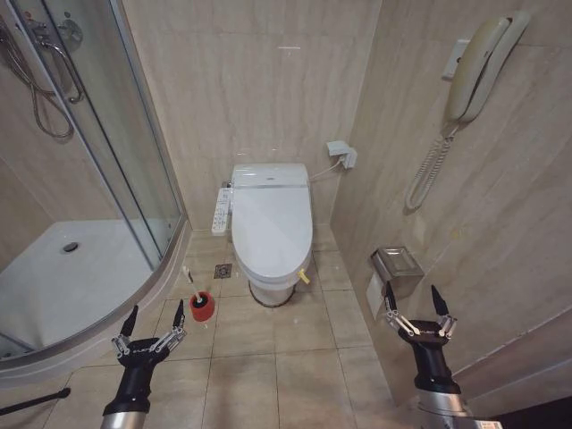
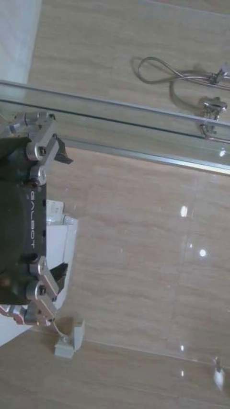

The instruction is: Open the toilet lid, clean the toilet bowl with a toilet brush, close the toilet lid, and flush.

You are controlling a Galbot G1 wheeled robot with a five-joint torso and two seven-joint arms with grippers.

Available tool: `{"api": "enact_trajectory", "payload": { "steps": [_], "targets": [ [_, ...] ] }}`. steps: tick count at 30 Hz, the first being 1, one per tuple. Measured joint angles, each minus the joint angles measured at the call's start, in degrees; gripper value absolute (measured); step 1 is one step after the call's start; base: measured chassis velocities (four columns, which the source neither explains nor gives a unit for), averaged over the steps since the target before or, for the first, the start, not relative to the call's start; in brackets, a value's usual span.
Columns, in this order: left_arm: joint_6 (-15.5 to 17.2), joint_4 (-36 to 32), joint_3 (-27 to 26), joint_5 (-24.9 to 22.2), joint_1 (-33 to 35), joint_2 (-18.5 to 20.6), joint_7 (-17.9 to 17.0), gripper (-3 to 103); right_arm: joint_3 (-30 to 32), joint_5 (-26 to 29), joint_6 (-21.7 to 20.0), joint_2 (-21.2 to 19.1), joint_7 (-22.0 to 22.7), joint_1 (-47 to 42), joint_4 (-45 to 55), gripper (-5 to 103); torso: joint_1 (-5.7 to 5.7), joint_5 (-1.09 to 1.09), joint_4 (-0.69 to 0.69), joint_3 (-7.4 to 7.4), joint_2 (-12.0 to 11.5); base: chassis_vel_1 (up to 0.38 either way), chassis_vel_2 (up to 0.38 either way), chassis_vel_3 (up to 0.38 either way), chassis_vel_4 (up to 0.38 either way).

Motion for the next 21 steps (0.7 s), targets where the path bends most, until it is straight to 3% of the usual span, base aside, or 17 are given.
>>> {"api": "enact_trajectory", "payload": {
  "steps": [21],
  "targets": [
    [-0.27, -0.41, -0.96, 0.13, 0.82, -0.17, 0.0, 100, -0.62, 0.52, -0.15, 0.01, 0.0, 1.36, -0.95, 100, -0.01, 0.0, 0.0, 0.0, 0.0, -0.021, 0.026, 0.025, -0.023]
  ]
}}
